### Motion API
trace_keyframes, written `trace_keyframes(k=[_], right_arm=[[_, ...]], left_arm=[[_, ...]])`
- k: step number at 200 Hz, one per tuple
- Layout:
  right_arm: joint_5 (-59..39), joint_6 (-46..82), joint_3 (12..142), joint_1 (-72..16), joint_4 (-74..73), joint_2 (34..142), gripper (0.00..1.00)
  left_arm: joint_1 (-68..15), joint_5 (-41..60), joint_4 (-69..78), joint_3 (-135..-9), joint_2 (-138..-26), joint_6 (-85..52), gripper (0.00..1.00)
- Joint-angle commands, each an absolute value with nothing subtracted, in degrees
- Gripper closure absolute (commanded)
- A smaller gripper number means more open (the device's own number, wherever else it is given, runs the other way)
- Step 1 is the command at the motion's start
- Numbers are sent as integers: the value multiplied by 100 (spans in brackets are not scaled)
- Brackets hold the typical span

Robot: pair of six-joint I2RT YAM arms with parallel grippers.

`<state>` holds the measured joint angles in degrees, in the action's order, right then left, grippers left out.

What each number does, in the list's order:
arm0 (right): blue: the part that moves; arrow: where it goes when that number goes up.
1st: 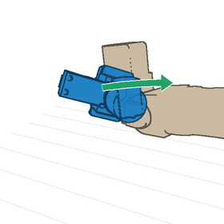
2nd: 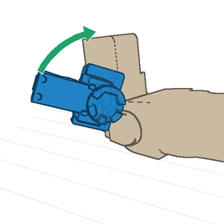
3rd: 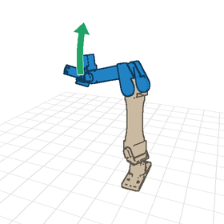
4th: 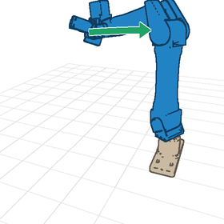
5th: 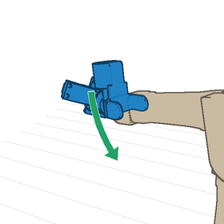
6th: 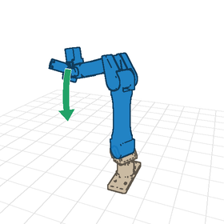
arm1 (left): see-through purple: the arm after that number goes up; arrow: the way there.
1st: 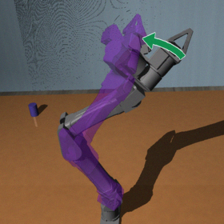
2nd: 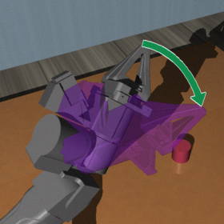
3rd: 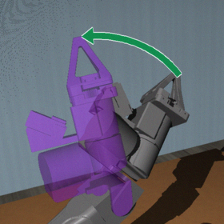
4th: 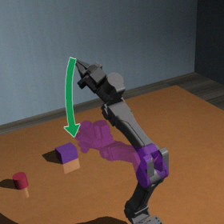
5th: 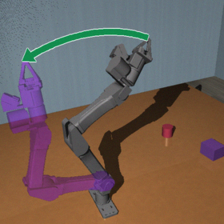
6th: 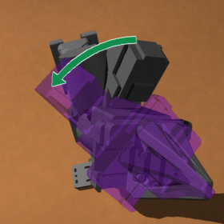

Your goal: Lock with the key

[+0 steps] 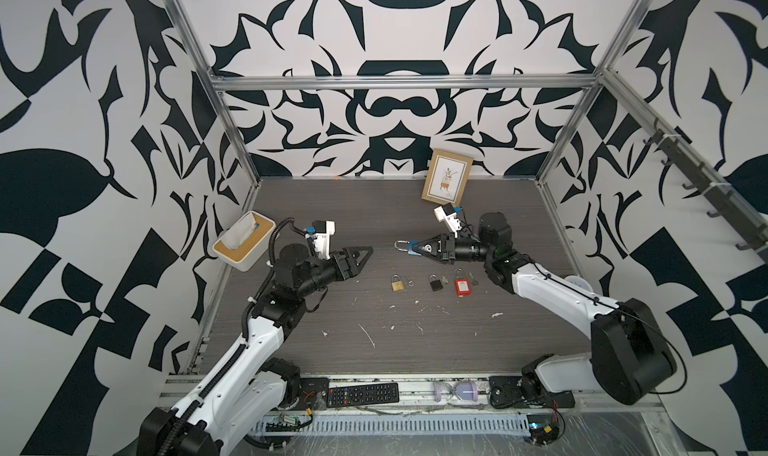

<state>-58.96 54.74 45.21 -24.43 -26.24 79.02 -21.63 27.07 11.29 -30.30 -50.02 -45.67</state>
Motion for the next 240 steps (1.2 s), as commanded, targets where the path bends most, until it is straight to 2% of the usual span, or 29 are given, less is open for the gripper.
trace_keyframes(k=[1,52,56,68,145,161,166,191,240], right_arm=[[-6274,5313,4496,-2452,-2786,7829,100],[-6426,5395,4296,-2461,-2849,7872,100],[-6434,5450,4270,-2461,-2937,7885,100],[-6521,5742,4199,-2461,-3331,7981,100],[-6797,9341,3819,-2469,-8146,9514,100],[-6791,9429,3808,-2503,-8164,9637,100],[-6796,9407,3797,-2513,-8160,9620,100],[-6834,9393,3738,-2531,-8165,9500,100],[-7109,9210,3582,-2536,-8159,9226,100]], left_arm=[[-2152,2914,1502,-2874,-5048,-4647,21],[-2154,3297,1770,-2813,-5260,-4678,16],[-2152,3306,1797,-2792,-5252,-4679,11],[-2151,3322,1895,-2705,-5218,-4684,9],[-2164,3493,2277,-2373,-4993,-4504,14],[-2177,3576,2408,-2382,-5092,-4562,14],[-2196,3593,2438,-2386,-5129,-4578,19],[-2266,3603,2497,-2407,-5229,-4610,23],[-2328,3741,2861,-2460,-5350,-4911,26]])
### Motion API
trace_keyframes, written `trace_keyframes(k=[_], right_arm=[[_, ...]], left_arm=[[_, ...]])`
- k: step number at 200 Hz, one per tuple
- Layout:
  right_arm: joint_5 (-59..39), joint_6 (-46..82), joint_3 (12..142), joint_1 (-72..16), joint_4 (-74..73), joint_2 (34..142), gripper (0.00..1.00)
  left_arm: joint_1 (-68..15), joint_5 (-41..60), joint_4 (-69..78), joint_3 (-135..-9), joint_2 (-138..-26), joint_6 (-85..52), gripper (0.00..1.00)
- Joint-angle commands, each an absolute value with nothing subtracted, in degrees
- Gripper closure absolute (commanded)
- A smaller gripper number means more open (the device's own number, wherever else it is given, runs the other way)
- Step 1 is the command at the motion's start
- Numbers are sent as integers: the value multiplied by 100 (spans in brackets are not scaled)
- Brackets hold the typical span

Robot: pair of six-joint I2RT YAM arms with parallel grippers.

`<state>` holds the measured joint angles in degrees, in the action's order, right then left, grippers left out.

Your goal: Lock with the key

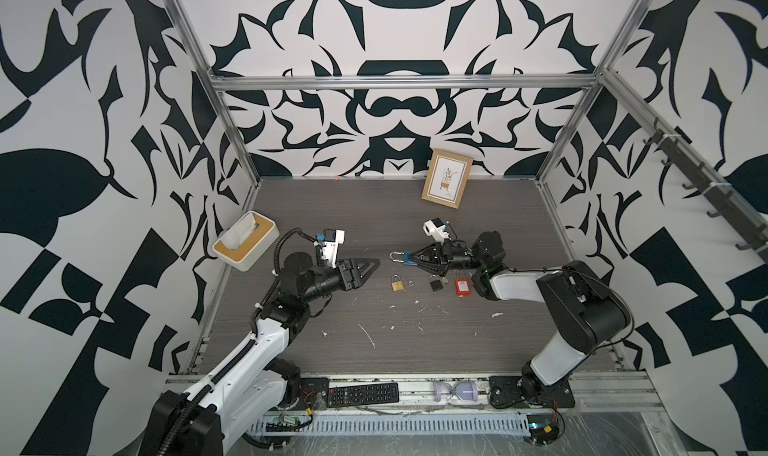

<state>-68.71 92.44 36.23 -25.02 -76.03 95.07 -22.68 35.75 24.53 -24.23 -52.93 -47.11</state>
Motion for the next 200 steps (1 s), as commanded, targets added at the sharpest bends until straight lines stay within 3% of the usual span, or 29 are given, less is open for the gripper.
trace_keyframes(k=[1,66,200], right_arm=[[-7110,9206,3580,-2534,-8158,9223,100],[-7286,8993,3476,-2534,-8156,9066,100],[-7299,8433,3322,-2584,-7518,8762,100]], left_arm=[[-2329,3747,2868,-2461,-5356,-4921,27],[-2661,4098,3872,-2494,-5709,-5752,32],[-3025,4184,4544,-2731,-6644,-6125,60]])
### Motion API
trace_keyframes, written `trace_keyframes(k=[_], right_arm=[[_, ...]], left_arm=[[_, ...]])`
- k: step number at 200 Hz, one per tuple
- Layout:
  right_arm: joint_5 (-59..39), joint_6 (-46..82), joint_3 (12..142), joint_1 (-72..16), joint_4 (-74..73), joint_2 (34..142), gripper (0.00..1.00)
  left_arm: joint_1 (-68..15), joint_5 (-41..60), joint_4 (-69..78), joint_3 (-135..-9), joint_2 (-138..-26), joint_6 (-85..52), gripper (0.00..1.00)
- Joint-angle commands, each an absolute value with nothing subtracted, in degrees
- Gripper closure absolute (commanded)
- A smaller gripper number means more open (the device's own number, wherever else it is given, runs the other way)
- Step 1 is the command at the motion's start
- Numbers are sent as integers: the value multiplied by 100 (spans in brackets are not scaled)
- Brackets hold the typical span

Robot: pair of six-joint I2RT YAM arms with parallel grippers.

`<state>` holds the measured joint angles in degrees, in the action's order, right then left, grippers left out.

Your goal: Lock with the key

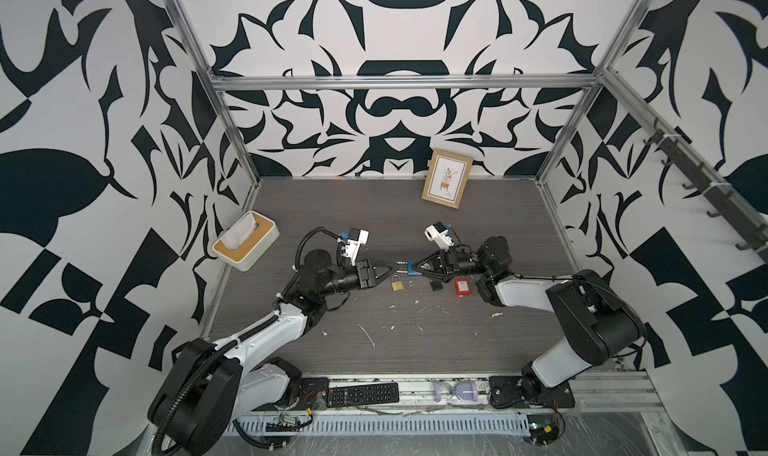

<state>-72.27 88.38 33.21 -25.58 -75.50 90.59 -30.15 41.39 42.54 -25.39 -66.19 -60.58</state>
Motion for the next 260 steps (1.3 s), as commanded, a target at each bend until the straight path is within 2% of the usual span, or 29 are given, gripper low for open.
trace_keyframes(k=[1,59,137,188,230,260], right_arm=[[-7297,8422,3322,-2584,-7512,8758,100],[-7314,7669,3392,-2593,-6396,8496,100],[-7156,7550,3533,-2593,-6206,8473,100],[-7102,7566,3597,-2593,-6198,8429,100],[-7090,7516,3619,-2593,-6087,8338,100],[-7083,7458,3638,-2593,-6027,8316,100]], left_arm=[[-3028,4184,4544,-2732,-6649,-6125,60],[-3035,4228,4534,-2804,-6682,-6159,71],[-3059,4315,4530,-2691,-6640,-6166,77],[-3065,4270,4440,-2654,-6670,-6100,77],[-3065,4247,4315,-2644,-6688,-6044,65],[-3063,4280,4284,-2637,-6671,-6039,65]])
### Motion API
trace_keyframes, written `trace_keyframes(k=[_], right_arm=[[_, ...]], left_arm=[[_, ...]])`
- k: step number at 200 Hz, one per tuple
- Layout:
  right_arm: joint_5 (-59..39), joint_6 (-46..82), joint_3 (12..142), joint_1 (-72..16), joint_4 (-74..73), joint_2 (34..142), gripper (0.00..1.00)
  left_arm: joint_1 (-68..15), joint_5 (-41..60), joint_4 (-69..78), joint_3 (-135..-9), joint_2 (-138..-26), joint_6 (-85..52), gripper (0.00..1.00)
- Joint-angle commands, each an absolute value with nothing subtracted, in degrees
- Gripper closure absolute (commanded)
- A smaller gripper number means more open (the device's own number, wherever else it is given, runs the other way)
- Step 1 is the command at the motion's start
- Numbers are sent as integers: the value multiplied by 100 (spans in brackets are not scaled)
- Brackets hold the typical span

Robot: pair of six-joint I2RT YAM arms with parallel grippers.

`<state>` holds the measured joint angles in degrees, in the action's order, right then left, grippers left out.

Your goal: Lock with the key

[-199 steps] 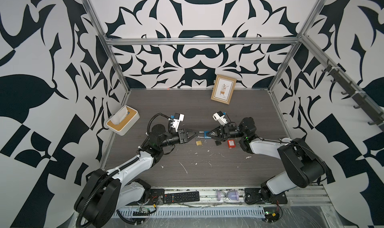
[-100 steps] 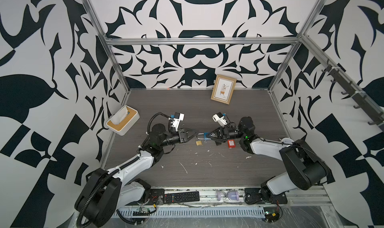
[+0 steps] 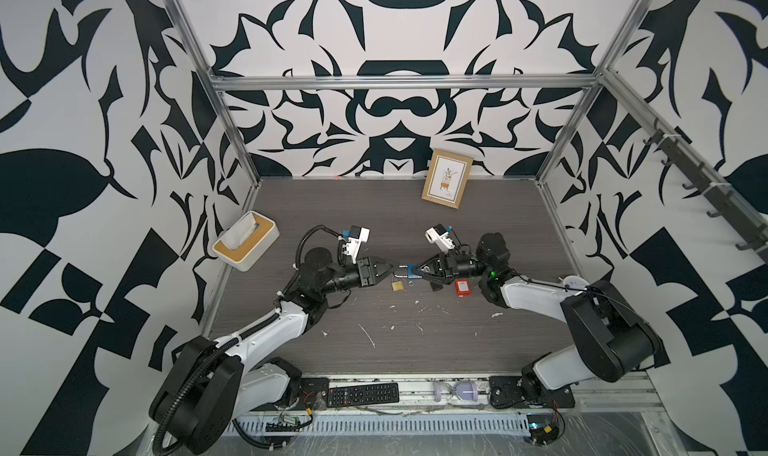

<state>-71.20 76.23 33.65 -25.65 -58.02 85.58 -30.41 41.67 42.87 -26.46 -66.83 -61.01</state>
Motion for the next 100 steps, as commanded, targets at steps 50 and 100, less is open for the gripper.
trace_keyframes(k=[50,100], right_arm=[[-7067,7341,3704,-2593,-5858,8312,100],[-7014,7073,3735,-2593,-5451,8180,100]], left_arm=[[-3085,4278,4246,-2598,-6621,-6032,70],[-3085,4271,4176,-2602,-6614,-5980,74]])
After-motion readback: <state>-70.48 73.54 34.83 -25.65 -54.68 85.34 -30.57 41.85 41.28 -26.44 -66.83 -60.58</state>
